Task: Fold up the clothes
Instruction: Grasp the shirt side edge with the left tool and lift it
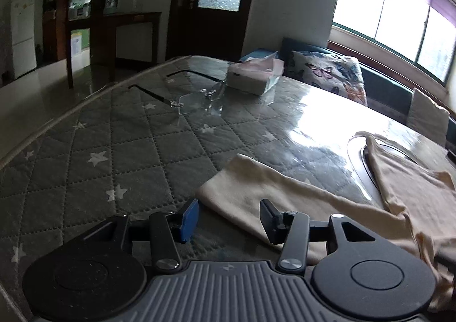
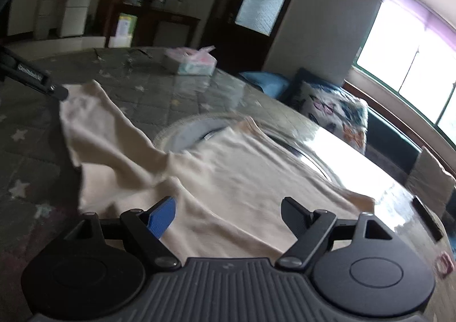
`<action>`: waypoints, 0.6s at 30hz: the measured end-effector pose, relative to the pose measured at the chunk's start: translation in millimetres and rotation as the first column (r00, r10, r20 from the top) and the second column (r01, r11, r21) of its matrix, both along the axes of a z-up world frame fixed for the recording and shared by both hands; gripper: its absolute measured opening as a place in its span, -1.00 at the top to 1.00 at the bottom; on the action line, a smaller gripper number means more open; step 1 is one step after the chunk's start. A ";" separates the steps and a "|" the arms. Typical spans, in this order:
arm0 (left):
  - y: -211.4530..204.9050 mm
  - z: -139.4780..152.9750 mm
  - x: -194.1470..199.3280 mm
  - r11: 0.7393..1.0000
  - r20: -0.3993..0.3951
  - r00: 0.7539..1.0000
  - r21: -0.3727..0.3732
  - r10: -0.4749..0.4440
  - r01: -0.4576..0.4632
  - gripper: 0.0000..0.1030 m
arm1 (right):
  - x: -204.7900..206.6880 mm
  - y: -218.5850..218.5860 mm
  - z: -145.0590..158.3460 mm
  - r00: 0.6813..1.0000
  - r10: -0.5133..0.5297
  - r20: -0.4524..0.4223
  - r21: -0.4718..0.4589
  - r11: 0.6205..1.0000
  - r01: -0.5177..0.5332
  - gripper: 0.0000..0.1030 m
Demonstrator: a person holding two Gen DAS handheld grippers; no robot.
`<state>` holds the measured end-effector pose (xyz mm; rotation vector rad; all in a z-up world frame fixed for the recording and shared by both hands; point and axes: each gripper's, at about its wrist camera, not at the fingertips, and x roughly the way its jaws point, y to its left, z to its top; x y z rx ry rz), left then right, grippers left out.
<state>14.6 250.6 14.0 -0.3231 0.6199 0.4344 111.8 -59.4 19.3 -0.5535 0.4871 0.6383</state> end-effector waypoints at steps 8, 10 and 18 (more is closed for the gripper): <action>6.1 -1.0 6.3 0.999 0.018 0.999 -0.035 0.029 -0.029 0.86 | -12.4 -2.0 4.0 0.996 0.088 -0.006 0.006 0.996 -0.088 -0.62; 2.8 7.3 4.5 0.999 0.049 0.999 -0.034 0.021 -0.019 0.91 | -10.3 -8.6 10.0 0.997 0.073 -0.022 0.037 0.997 -0.072 -0.62; -65.1 64.9 -0.4 0.974 0.213 0.951 0.027 -0.226 0.225 0.92 | 6.1 -52.2 35.0 0.983 0.018 -0.182 0.204 0.979 0.020 -0.33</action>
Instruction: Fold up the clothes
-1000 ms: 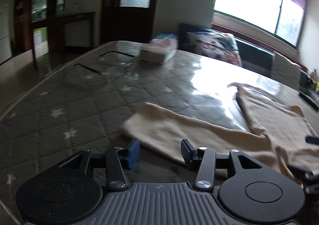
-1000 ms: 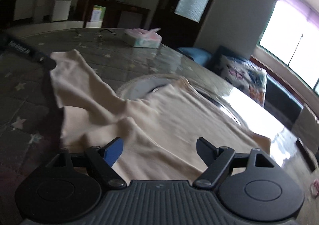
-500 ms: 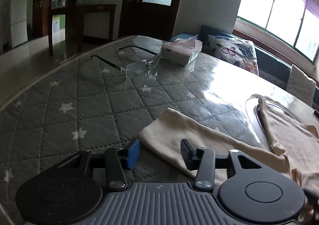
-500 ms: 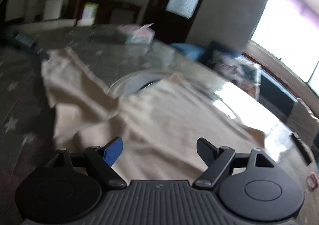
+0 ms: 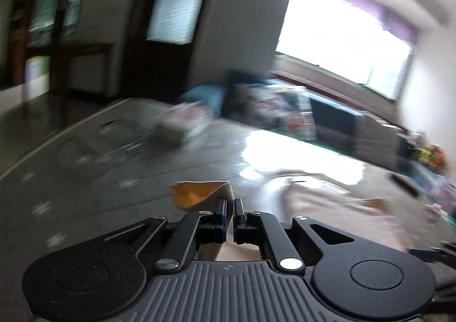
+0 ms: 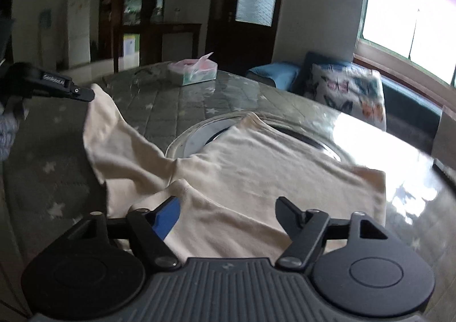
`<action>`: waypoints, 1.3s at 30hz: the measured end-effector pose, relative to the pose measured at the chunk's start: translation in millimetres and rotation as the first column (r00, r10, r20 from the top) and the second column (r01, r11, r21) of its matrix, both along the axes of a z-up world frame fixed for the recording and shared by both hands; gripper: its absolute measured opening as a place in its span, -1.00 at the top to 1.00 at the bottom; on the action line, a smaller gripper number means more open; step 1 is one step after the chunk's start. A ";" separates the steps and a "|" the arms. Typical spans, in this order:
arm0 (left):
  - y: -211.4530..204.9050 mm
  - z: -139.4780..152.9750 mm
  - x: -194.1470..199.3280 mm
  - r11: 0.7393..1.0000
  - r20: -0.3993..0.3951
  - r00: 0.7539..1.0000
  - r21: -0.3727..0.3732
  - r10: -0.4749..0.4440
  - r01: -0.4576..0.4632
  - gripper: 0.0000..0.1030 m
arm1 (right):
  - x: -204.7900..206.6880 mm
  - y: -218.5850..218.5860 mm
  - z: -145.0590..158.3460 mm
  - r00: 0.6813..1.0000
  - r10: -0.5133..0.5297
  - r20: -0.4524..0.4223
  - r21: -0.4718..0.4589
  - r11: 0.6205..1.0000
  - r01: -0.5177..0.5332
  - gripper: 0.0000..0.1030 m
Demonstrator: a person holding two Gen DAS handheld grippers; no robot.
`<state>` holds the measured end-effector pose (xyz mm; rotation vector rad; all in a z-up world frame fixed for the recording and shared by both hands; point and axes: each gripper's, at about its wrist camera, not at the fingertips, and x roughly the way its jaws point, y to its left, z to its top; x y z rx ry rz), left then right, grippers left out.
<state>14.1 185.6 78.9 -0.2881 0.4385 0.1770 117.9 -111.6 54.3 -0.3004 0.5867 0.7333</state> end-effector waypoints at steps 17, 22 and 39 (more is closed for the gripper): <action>-167.0 -18.4 19.6 0.807 -0.125 0.817 0.128 -0.563 0.576 0.80 | 18.1 -105.5 4.7 0.959 -0.199 -0.200 0.176 0.956 0.235 0.16; -142.0 -17.5 2.7 0.852 -0.117 0.868 0.166 -0.482 0.496 0.31 | 23.3 -98.2 -4.9 0.948 -0.160 -0.277 0.203 0.954 0.220 0.19; -64.0 -58.6 -14.3 0.932 -0.228 0.927 0.139 -0.299 0.335 -0.06 | 11.5 -32.0 -25.1 0.944 -0.093 -0.317 0.107 0.985 0.133 0.87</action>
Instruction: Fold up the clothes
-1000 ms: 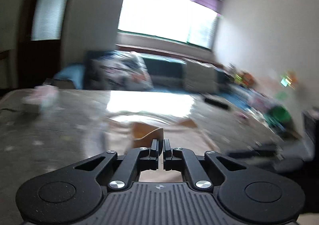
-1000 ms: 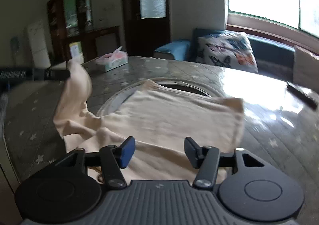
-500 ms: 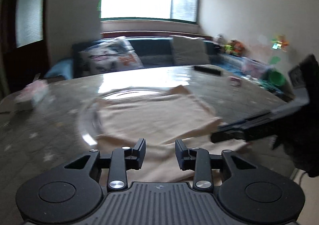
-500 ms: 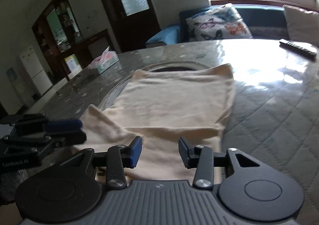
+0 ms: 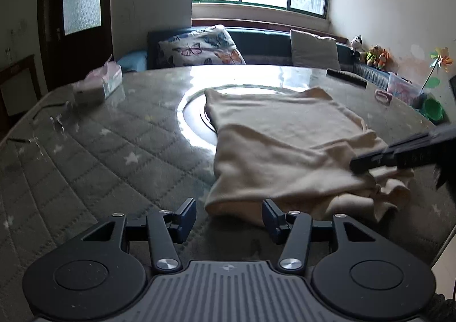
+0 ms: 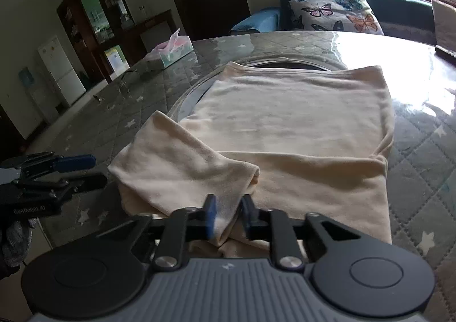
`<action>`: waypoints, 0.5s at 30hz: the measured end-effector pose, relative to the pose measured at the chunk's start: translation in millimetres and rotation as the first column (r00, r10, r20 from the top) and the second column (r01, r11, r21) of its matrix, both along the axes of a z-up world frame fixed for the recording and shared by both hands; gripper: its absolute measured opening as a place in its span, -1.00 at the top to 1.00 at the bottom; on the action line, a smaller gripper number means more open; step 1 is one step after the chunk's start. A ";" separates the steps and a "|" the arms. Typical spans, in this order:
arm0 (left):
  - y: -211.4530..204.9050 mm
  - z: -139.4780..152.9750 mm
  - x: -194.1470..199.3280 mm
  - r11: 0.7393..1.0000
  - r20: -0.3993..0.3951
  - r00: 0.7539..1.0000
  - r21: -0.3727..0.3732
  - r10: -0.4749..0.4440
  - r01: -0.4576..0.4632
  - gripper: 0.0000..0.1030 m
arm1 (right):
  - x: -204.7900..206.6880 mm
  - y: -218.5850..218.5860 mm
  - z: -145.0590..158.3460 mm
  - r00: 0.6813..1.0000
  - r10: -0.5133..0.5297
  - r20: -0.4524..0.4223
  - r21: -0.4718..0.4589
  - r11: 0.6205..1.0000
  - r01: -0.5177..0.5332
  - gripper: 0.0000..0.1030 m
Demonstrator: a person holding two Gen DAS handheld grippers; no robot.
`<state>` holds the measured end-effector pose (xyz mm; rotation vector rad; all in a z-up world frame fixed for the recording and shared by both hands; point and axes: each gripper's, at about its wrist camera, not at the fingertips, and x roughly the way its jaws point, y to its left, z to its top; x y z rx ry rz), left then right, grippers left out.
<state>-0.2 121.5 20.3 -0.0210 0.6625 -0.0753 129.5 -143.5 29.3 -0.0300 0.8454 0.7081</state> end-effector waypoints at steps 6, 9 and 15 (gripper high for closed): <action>-4.5 -6.7 4.8 1.000 -0.004 1.000 0.008 -0.003 0.003 -0.06 | -4.9 -6.6 31.3 0.993 -0.022 0.114 0.003 1.000 0.021 0.93; -7.1 -8.0 7.2 1.000 -0.004 1.000 0.024 0.004 -0.004 -0.06 | -8.2 -13.9 58.6 0.978 -0.032 0.204 0.010 0.999 0.030 0.93; -15.8 -10.1 6.3 0.997 -0.004 1.000 0.071 -0.010 0.011 0.04 | -7.5 -32.6 92.8 0.945 -0.065 0.321 -0.003 0.998 0.070 0.93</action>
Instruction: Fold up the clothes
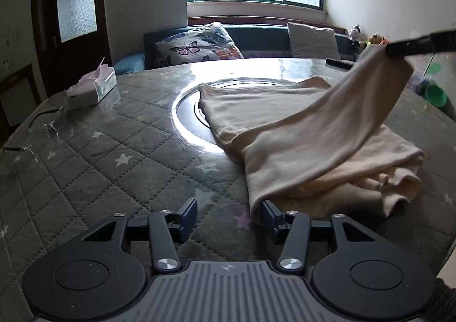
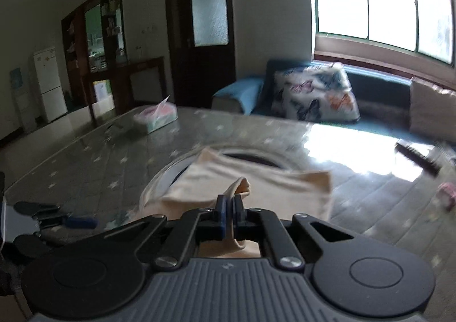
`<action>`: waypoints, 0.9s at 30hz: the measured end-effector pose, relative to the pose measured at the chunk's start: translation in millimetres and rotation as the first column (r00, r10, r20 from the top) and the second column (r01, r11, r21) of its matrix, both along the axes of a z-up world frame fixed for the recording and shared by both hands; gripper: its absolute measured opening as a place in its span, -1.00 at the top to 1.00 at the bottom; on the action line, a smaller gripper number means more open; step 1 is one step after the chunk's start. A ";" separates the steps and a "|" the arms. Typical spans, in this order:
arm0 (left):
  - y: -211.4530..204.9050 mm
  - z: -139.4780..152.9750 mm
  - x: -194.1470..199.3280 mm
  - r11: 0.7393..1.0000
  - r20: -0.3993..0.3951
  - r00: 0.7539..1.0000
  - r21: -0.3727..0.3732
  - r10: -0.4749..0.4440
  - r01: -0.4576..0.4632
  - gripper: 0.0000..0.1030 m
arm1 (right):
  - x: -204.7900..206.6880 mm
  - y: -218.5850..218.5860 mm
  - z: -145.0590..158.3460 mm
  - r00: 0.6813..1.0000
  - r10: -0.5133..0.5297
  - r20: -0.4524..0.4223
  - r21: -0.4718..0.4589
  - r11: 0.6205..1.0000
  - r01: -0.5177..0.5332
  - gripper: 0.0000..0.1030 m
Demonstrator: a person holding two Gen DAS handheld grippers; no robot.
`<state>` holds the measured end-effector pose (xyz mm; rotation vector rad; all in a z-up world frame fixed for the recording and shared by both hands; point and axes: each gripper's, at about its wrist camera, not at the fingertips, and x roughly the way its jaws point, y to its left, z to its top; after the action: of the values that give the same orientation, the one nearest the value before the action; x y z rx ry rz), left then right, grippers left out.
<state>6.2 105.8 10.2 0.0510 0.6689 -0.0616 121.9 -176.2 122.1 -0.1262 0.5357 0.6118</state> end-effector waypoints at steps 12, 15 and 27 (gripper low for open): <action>-0.2 -0.6 -4.7 0.999 -0.014 1.000 0.029 -0.021 0.022 0.19 | 15.8 -37.8 -59.8 0.982 -0.106 -0.159 -0.059 0.993 0.098 0.86; 6.5 3.2 -5.7 0.999 -0.023 1.000 0.037 -0.015 0.016 0.19 | 14.5 -45.6 -75.2 0.973 -0.134 -0.187 -0.095 0.989 0.117 0.83; -9.6 34.7 25.9 0.996 0.057 0.995 -0.003 -0.084 0.085 0.27 | 26.4 -21.2 -69.0 0.994 -0.036 -0.107 -0.065 0.997 0.029 0.83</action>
<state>32.1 96.1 44.9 0.0754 0.6099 -0.1431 148.3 -197.3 53.1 -0.1441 0.6608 0.5724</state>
